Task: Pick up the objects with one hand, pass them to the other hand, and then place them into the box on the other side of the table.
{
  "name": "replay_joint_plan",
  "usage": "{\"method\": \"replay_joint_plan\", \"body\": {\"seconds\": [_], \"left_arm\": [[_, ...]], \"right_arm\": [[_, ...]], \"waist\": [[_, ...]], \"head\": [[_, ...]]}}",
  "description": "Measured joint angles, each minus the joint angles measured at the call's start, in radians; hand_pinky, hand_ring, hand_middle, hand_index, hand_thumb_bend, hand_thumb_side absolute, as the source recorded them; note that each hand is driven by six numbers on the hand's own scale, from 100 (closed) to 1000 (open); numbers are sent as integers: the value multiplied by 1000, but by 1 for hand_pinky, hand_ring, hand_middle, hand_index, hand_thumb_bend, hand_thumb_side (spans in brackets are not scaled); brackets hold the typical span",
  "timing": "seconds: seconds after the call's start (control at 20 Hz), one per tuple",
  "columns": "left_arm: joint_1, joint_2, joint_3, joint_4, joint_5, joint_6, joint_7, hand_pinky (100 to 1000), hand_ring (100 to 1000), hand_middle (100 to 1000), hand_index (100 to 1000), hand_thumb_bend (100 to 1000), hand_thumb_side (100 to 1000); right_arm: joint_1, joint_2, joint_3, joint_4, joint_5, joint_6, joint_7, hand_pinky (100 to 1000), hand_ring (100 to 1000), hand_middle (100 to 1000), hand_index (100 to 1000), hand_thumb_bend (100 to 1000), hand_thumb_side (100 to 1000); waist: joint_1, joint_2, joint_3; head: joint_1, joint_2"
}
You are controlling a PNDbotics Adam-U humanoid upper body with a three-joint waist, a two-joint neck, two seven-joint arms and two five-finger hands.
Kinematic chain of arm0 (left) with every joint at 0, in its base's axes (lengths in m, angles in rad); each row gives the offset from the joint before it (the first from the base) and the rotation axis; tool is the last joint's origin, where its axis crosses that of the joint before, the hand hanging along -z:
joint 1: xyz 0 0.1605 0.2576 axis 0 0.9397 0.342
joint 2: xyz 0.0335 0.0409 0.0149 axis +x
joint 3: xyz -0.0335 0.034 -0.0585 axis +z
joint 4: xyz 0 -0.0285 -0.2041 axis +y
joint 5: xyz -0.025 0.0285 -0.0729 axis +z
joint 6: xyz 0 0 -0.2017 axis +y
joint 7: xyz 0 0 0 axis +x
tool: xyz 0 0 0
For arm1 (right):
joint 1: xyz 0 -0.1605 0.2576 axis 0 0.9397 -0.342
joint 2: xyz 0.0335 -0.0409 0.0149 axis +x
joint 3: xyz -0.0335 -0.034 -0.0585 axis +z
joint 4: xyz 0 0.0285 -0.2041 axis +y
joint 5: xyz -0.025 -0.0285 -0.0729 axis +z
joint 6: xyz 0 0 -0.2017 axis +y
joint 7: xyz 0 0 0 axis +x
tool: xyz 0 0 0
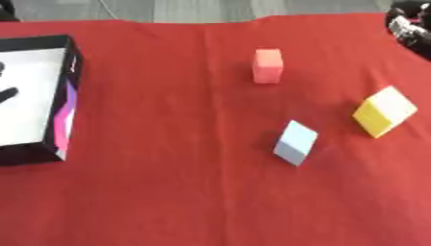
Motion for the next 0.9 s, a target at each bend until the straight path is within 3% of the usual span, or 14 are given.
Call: {"method": "replay_joint_plan", "body": {"seconds": [0.5,0.7,0.9], "left_arm": [[2,0,0,0,-1,1,-1,795,928,717,675,158,903],[2,1,0,0,-1,1,-1,795,928,717,674,158,904],[2,5,0,0,-1,1,-1,795,928,717,674,158,904]], "right_arm": [[30,-165,-1,-15,-51,2,127,912,873,860,899,100,568],[53,-229,0,-19,-57,-29,192,938,902,886,917,100,468],[78,-282,9,-20,-33,-75,259,941,905,889,919,100,455]], "waist": [[-4,0,4],[-5,0,6],[-8,0,7]], "head": [[1,-4],[5,-7],[5,-10]]}}
